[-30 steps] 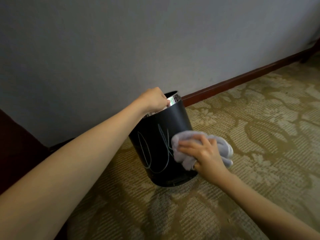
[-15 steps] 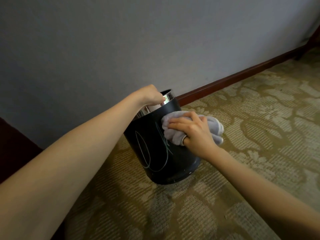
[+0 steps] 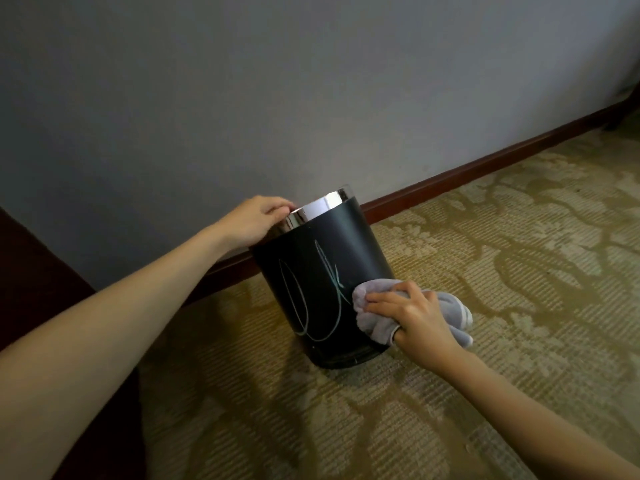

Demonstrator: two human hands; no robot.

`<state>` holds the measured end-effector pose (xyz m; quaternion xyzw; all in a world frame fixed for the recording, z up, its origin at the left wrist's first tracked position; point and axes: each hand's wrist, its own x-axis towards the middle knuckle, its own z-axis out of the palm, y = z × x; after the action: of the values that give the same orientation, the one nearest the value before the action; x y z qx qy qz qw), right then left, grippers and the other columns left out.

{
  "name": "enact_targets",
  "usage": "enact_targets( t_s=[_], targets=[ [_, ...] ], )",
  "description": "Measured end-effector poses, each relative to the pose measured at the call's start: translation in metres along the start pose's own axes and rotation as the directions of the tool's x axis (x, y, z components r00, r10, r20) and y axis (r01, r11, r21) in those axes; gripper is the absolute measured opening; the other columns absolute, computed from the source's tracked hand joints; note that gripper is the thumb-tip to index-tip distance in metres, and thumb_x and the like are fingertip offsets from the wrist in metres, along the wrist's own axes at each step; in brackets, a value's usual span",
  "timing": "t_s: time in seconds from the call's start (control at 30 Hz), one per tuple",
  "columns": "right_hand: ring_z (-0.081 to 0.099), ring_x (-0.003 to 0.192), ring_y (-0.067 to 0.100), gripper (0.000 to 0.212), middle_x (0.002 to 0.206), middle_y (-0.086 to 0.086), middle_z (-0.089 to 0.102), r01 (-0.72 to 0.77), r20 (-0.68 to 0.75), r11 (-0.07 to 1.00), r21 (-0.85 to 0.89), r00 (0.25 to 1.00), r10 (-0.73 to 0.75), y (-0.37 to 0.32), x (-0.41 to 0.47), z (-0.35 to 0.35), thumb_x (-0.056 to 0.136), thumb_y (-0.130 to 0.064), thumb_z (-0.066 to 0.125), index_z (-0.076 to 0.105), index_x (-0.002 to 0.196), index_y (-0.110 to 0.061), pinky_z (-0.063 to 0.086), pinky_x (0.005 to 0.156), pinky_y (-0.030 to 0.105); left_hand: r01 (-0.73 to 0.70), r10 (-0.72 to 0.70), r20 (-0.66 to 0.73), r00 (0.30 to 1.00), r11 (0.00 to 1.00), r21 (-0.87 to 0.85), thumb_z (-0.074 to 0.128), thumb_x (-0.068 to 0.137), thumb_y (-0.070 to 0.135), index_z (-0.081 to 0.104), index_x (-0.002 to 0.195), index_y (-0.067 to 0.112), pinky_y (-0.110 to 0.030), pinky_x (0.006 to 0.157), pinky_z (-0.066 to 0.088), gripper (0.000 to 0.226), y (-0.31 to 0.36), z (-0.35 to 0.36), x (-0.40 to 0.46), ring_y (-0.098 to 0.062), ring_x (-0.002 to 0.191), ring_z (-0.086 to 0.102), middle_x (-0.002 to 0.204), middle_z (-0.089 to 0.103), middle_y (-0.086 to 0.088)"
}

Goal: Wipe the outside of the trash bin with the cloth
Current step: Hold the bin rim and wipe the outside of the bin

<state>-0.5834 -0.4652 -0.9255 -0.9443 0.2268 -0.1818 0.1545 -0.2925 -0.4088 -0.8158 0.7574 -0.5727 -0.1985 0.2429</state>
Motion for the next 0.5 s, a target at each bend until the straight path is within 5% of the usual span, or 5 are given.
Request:
enact_targets(
  t_s=[0.1, 0.23, 0.3, 0.37, 0.5],
  targets=[
    [0.042, 0.098, 0.001, 0.032, 0.106, -0.009, 0.071, 0.214, -0.038, 0.977, -0.022, 0.976, -0.215, 0.001, 0.006, -0.009, 0.072, -0.018, 0.061, 0.073, 0.101, -0.021, 0.04, 0.082, 0.025, 0.023, -0.023, -0.014, 1.0, 0.999, -0.043, 0.045, 0.099, 0.019, 0.067, 0.113, 0.015, -0.03, 0.097, 0.038, 0.027, -0.02, 0.001, -0.014, -0.012, 0.11, 0.055, 0.117, 0.065, 0.001],
    [0.048, 0.109, 0.013, 0.046, 0.11, -0.004, 0.068, -0.038, -0.098, 0.999, 0.027, 0.994, 0.041, 0.003, -0.011, 0.012, 0.066, 0.005, 0.066, 0.073, 0.102, -0.024, 0.044, 0.092, 0.051, 0.009, -0.023, -0.114, 0.993, 0.993, -0.12, 0.046, 0.097, 0.014, 0.072, 0.094, 0.015, -0.031, 0.087, 0.044, 0.026, -0.02, 0.016, -0.019, -0.015, 0.095, 0.063, 0.094, 0.071, -0.003],
    [0.048, 0.105, 0.011, 0.04, 0.109, -0.008, 0.069, -0.033, -0.084, 0.999, 0.01, 0.996, 0.034, 0.002, -0.016, 0.01, 0.071, -0.004, 0.062, 0.072, 0.102, -0.026, 0.047, 0.077, 0.036, -0.002, -0.018, -0.165, 0.986, 0.992, -0.124, 0.047, 0.097, 0.013, 0.071, 0.089, 0.015, -0.029, 0.084, 0.045, 0.025, -0.016, 0.023, -0.017, -0.014, 0.091, 0.064, 0.089, 0.072, -0.003],
    [0.045, 0.1, 0.003, 0.034, 0.107, -0.014, 0.069, 0.07, -0.077, 0.996, -0.046, 0.994, -0.074, 0.006, -0.011, -0.001, 0.076, -0.022, 0.051, 0.071, 0.104, -0.027, 0.035, 0.071, 0.019, -0.017, -0.002, -0.178, 0.984, 0.994, -0.106, 0.048, 0.096, 0.012, 0.071, 0.085, 0.017, -0.027, 0.079, 0.045, 0.026, -0.01, 0.028, -0.015, -0.011, 0.088, 0.064, 0.085, 0.071, 0.0],
    [0.052, 0.11, 0.023, 0.047, 0.113, -0.004, 0.065, -0.121, -0.16, 0.987, 0.106, 0.977, 0.137, 0.004, 0.026, -0.017, 0.073, 0.006, 0.061, 0.07, 0.106, -0.027, 0.036, 0.091, 0.049, -0.057, 0.049, -0.202, 0.978, 0.998, -0.031, 0.05, 0.094, 0.01, 0.069, 0.079, 0.023, -0.035, 0.076, 0.046, 0.027, 0.004, 0.039, -0.009, -0.018, 0.084, 0.063, 0.08, 0.07, -0.002]
  ],
)
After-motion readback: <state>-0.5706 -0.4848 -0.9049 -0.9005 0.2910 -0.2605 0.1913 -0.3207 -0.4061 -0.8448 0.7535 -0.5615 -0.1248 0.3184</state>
